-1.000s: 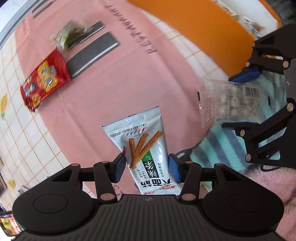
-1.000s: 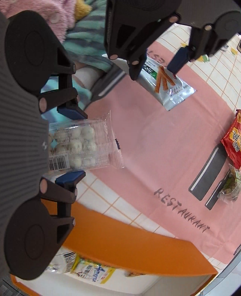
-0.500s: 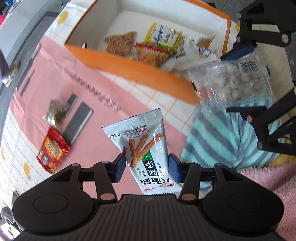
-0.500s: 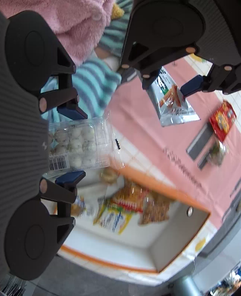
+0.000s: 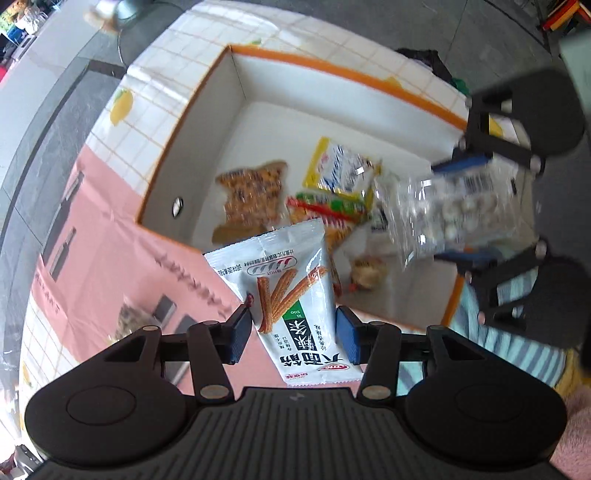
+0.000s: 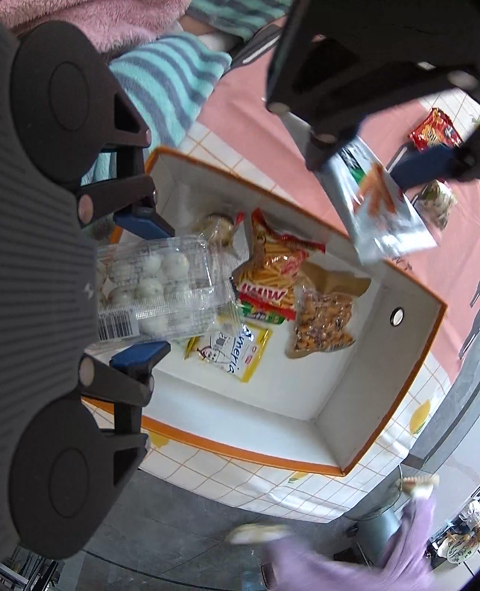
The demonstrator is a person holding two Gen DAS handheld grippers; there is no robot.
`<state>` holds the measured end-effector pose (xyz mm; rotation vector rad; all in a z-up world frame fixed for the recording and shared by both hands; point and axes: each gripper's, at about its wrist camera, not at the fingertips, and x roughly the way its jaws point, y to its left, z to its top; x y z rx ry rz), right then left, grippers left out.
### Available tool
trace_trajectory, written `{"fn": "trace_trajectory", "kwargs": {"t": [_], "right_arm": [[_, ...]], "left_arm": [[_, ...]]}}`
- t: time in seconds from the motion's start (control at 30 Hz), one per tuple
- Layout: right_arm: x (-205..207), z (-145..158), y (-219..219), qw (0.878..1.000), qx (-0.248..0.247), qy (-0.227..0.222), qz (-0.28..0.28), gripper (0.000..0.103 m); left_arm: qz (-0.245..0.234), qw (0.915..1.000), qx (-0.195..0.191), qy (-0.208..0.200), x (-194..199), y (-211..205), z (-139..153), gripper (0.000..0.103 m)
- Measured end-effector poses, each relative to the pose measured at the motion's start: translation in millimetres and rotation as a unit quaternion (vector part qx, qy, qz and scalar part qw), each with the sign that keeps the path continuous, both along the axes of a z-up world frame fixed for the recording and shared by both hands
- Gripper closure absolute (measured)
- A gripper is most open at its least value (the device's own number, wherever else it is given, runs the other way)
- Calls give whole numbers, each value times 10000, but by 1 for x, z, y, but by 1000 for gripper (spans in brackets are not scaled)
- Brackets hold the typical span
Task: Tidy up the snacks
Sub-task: 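Carry the breadstick bag and egg pack into the box and release both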
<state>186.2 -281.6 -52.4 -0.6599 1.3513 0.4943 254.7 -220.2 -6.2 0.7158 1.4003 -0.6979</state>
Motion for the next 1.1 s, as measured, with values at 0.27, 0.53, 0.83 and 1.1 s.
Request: {"fn": "trace_trajectory", "kwargs": {"t": [0.27, 0.53, 0.83, 1.1], "right_arm": [[24, -32, -13, 9998, -199, 55, 81, 46], [51, -60, -24, 9994, -320, -13, 92, 46], [71, -86, -21, 9993, -301, 57, 233, 46], [81, -101, -15, 9987, -358, 121, 352, 45]], "left_arm": [[-11, 10000, -46, -35, 37, -33, -22, 47], [-27, 9999, 101, -18, 61, -47, -52, 48], [124, 9999, 98, -32, 86, -48, -80, 49], [129, 9998, 140, 63, 89, -44, -98, 49]]}}
